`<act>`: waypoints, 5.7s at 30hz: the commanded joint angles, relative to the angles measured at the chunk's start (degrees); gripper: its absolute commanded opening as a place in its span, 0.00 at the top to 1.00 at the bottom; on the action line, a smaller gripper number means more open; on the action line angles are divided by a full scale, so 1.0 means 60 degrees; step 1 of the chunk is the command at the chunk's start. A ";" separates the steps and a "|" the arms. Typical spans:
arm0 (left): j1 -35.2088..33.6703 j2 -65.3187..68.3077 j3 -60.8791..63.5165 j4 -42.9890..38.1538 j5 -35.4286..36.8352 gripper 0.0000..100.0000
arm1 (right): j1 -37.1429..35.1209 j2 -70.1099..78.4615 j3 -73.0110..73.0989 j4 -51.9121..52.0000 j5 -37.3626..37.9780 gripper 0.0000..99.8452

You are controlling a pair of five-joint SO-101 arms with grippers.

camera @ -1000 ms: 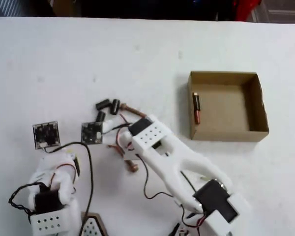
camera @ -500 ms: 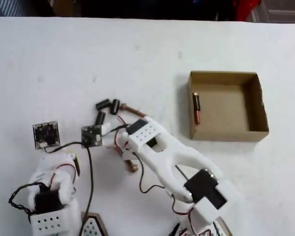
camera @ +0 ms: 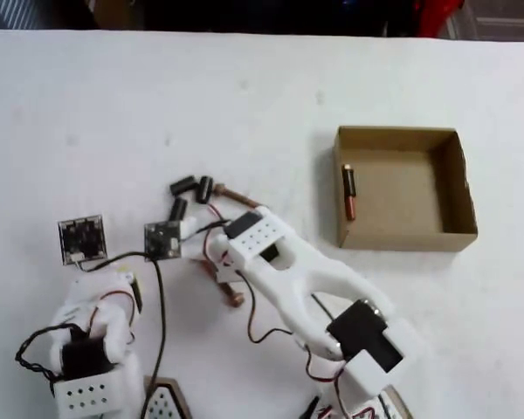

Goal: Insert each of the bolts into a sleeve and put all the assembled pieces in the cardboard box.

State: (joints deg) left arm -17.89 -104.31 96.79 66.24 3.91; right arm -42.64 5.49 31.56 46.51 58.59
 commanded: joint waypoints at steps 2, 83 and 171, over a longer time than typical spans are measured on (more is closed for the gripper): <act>-0.0081 -0.0066 -0.0293 -0.0293 -0.0088 0.98 | -0.0022 -0.1370 -0.0103 0.0945 0.0029 0.98; -0.0022 -0.0066 -0.0234 -0.0293 -0.0073 0.98 | 0.4593 0.1751 -0.2696 0.2396 -0.5905 0.98; 0.0051 -0.0022 -0.1070 -0.0513 -0.6696 0.98 | 0.5473 -1.8103 1.0535 -0.1619 -0.8615 0.98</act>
State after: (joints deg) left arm -17.89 -104.31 96.26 62.46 -34.42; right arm -11.60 -102.29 94.15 39.56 8.57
